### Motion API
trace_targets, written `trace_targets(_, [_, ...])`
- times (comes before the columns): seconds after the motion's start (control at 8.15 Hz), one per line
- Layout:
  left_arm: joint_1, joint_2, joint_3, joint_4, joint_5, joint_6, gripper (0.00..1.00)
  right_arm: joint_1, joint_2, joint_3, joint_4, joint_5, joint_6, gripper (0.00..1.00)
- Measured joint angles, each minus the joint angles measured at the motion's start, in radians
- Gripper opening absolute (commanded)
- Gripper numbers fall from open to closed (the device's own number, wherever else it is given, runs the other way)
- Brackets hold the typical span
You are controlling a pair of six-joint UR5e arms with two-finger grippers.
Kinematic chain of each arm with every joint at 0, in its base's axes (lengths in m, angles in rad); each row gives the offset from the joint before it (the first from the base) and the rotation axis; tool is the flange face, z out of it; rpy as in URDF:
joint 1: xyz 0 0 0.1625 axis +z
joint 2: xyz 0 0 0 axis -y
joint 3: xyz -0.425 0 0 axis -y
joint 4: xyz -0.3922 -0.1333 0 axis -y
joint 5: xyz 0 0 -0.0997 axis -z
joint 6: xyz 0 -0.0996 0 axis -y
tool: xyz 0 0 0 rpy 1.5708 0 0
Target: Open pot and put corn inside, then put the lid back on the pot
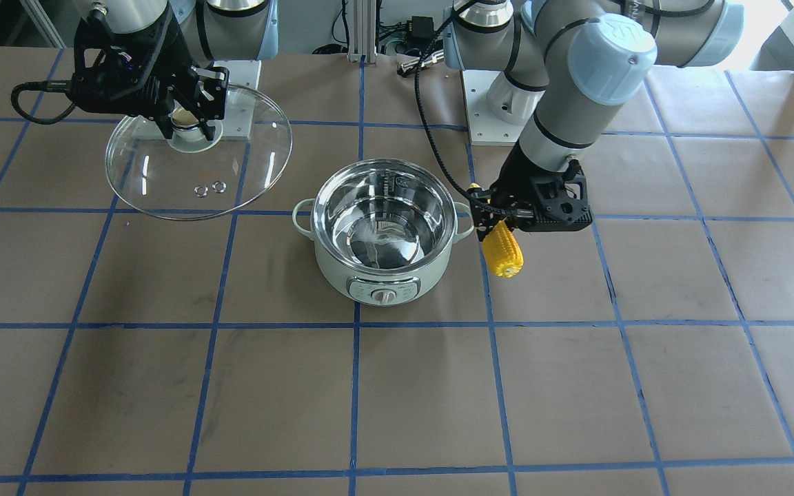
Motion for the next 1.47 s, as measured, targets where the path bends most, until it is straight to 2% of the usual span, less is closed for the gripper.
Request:
trace_targets(0.25, [-0.106, -0.004, 0.0, 0.012, -0.001, -0.083, 0.26, -0.001, 0.0, 0.0, 0.0, 0.001, 0.0, 0.42])
trace_targets(0.61, [-0.167, -0.019, 0.0, -0.034, -0.003, -0.163, 0.25, 0.0, 0.0, 0.0, 0.0, 0.001, 0.0, 0.42])
trace_targets(1.1, [-0.264, -0.084, 0.002, -0.023, -0.002, -0.236, 0.34, 0.001, 0.0, 0.001, 0.002, 0.005, 0.0, 0.42])
trace_targets(1.23, [-0.275, -0.092, 0.002, -0.016, -0.002, -0.242, 0.58, 0.001, 0.0, 0.001, 0.001, 0.006, 0.0, 0.42])
trace_targets(1.35, [-0.283, -0.099, 0.001, -0.008, -0.003, -0.246, 0.98, 0.001, 0.0, 0.002, 0.001, 0.007, 0.0, 0.42])
trace_targets(1.47, [-0.292, -0.112, 0.0, 0.01, -0.002, -0.251, 1.0, 0.001, 0.0, 0.001, 0.002, 0.007, 0.0, 0.42])
